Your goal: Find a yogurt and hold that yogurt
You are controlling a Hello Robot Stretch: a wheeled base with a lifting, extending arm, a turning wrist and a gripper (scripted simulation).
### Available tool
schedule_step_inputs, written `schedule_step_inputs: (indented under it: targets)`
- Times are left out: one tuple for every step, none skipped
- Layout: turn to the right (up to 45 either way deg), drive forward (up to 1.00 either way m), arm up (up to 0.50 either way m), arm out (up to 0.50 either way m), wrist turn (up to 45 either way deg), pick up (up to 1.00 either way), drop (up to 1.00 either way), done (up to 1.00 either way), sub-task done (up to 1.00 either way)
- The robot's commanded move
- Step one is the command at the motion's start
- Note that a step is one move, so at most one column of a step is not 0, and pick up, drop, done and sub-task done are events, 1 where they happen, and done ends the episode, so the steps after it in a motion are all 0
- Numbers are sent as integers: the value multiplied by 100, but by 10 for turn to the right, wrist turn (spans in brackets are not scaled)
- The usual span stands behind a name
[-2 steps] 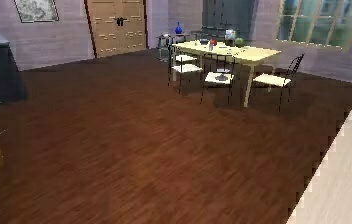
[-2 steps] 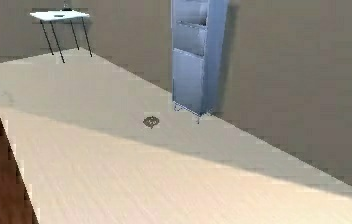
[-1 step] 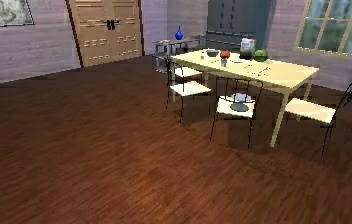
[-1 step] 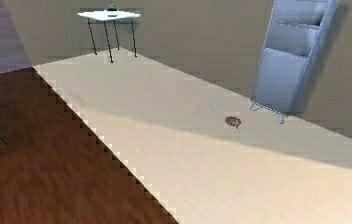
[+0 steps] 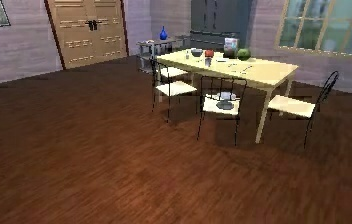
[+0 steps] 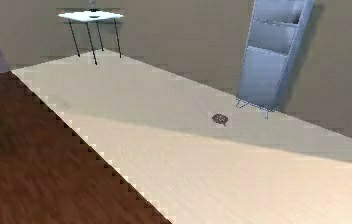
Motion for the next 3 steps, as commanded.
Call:
schedule_step_inputs:
  targets:
    - [0, 100, 0, 0, 0, 0, 0, 0, 0]
    - [0, 65, 0, 0, 0, 0, 0, 0, 0]
    - [-450, 0, 0, 0, 0, 0, 0, 0, 0]
